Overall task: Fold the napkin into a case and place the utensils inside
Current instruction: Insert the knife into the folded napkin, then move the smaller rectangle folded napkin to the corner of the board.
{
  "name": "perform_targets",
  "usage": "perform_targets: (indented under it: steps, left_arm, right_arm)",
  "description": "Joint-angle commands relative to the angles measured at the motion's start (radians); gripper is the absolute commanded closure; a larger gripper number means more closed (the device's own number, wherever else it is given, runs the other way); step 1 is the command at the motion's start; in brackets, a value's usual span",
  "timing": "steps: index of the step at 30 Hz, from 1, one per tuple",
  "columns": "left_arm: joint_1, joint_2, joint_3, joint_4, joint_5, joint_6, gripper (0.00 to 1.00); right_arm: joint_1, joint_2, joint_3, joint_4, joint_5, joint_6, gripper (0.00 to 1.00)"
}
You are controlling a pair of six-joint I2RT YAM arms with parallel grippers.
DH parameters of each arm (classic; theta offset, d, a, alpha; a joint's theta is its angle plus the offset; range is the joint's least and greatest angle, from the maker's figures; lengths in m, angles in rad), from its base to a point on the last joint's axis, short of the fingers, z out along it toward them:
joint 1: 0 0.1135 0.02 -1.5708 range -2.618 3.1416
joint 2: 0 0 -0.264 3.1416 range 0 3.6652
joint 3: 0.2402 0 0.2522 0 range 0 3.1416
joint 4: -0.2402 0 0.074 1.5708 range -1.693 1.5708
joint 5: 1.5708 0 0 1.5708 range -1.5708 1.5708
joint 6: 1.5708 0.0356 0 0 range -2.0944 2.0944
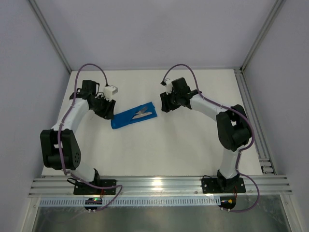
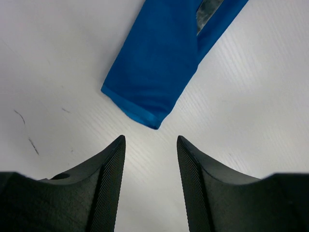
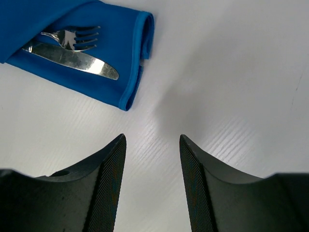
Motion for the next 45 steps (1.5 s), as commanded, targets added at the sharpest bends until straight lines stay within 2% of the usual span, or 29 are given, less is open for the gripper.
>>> perform_targets:
  steps: [1, 2, 4, 5, 9, 13, 18, 22, 28, 33, 39, 42, 43, 45]
  left_arm:
    - [-0.121, -0.021, 0.043, -0.017, -0.066, 0.079, 0.5]
    - [-0.202, -0.009, 0.034, 0.009, -0.131, 0.084, 0.46]
    - [-0.293, 0.014, 0.034, 0.041, -0.181, 0.084, 0.43]
    - [-0.3, 0.046, 0.057, 0.075, -0.176, 0.075, 0.43]
    - [-0.277, 0.176, 0.216, 0.092, -0.147, -0.011, 0.53]
    - [-0.269, 0.349, 0.392, 0.057, -0.089, -0.001, 0.59]
    - [-0.269, 0.511, 0.528, -0.015, 0.024, 0.096, 0.55]
    - [-0.269, 0.618, 0.618, -0.057, 0.092, 0.096, 0.51]
    - [-0.271, 0.686, 0.681, -0.048, 0.12, 0.056, 0.51]
    - [-0.289, 0.724, 0.684, -0.055, 0.068, 0.055, 0.51]
    - [-0.298, 0.75, 0.684, -0.06, 0.026, 0.03, 0.7]
    - [-0.298, 0.747, 0.68, -0.06, 0.02, 0.024, 0.84]
    - [-0.298, 0.744, 0.677, -0.055, 0.017, 0.019, 0.92]
    - [-0.298, 0.743, 0.675, -0.048, 0.005, 0.001, 0.97]
  right_arm:
    - [0.008, -0.063, -0.024, 0.053, -0.005, 0.132, 0.48]
    - [0.007, -0.06, -0.025, 0.049, 0.002, 0.142, 0.49]
    - [0.004, -0.043, -0.033, 0.044, 0.002, 0.188, 0.49]
    - [-0.004, -0.039, -0.038, 0.05, -0.005, 0.21, 0.49]
    - [-0.016, -0.023, -0.064, 0.083, -0.059, 0.282, 0.52]
    - [-0.016, -0.049, -0.119, 0.109, -0.047, 0.279, 0.52]
    - [-0.016, -0.101, -0.186, 0.119, -0.013, 0.242, 0.52]
    - [-0.016, -0.114, -0.199, 0.104, 0.015, 0.218, 0.52]
    - [-0.018, -0.133, -0.223, 0.109, 0.015, 0.198, 0.52]
    - [-0.018, -0.146, -0.23, 0.103, 0.03, 0.176, 0.53]
    - [-0.018, -0.155, -0.226, 0.099, 0.036, 0.161, 0.53]
    - [-0.018, -0.161, -0.222, 0.092, 0.048, 0.15, 0.52]
    - [-0.019, -0.163, -0.22, 0.087, 0.051, 0.149, 0.52]
    - [-0.019, -0.167, -0.217, 0.078, 0.062, 0.141, 0.53]
